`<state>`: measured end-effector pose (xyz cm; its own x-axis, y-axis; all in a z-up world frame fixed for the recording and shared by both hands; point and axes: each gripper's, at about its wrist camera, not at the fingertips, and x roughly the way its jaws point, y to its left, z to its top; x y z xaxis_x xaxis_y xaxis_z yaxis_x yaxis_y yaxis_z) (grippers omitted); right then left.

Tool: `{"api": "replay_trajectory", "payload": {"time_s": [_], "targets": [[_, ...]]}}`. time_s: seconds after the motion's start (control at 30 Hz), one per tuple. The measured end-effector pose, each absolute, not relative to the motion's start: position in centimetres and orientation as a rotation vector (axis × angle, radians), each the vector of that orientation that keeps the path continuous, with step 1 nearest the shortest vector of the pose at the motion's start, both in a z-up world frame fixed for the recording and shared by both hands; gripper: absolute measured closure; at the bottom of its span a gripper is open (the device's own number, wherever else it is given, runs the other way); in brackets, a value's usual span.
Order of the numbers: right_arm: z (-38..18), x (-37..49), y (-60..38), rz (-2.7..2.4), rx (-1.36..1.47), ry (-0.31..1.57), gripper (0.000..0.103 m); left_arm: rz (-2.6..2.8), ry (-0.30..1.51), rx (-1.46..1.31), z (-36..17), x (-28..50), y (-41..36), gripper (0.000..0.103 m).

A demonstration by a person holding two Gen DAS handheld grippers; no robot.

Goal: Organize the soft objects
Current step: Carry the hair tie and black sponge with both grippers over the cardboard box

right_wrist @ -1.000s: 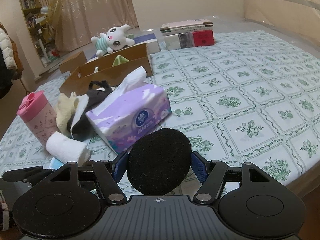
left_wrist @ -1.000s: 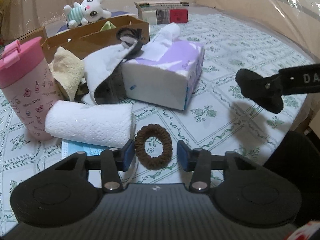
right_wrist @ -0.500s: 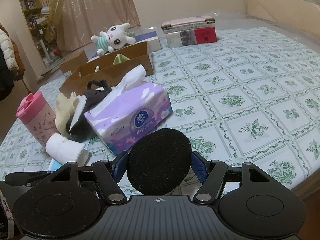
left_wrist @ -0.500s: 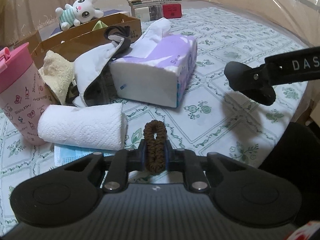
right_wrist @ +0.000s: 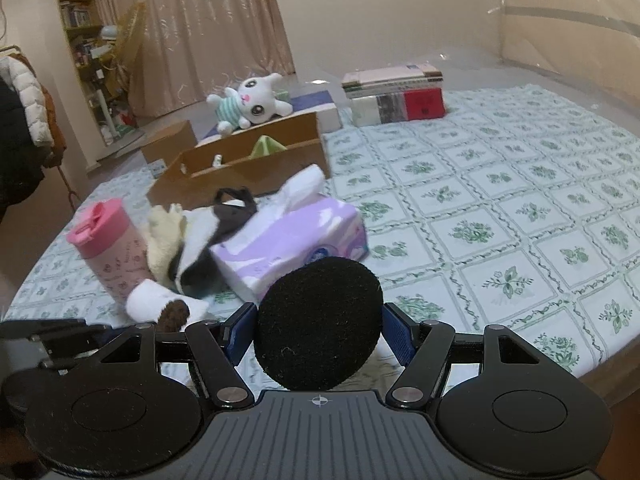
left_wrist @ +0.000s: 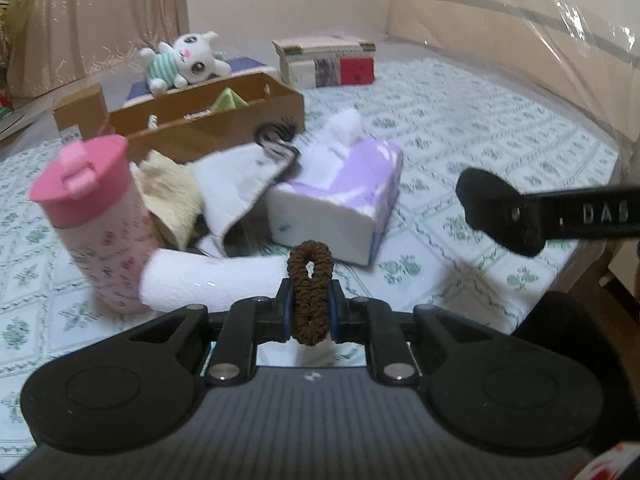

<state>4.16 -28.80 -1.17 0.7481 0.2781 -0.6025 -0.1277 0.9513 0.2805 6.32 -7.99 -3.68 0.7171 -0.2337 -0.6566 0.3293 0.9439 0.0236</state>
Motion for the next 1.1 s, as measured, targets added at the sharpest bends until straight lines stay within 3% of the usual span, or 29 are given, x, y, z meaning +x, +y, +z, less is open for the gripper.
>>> {"api": "replay_trajectory", "payload": {"time_s": [0.57,1.1], "targets": [[1.8,6.0,-23.9,0.321,0.108,0.638,0.036,-0.304,0.632,0.045,1.7,7.1,-2.1,0.088],[7.0,22.5,-21.7,0.439,0.007,0.606,0.036,-0.279,0.573,0.114,9.6,21.2,4.7,0.088]]}}
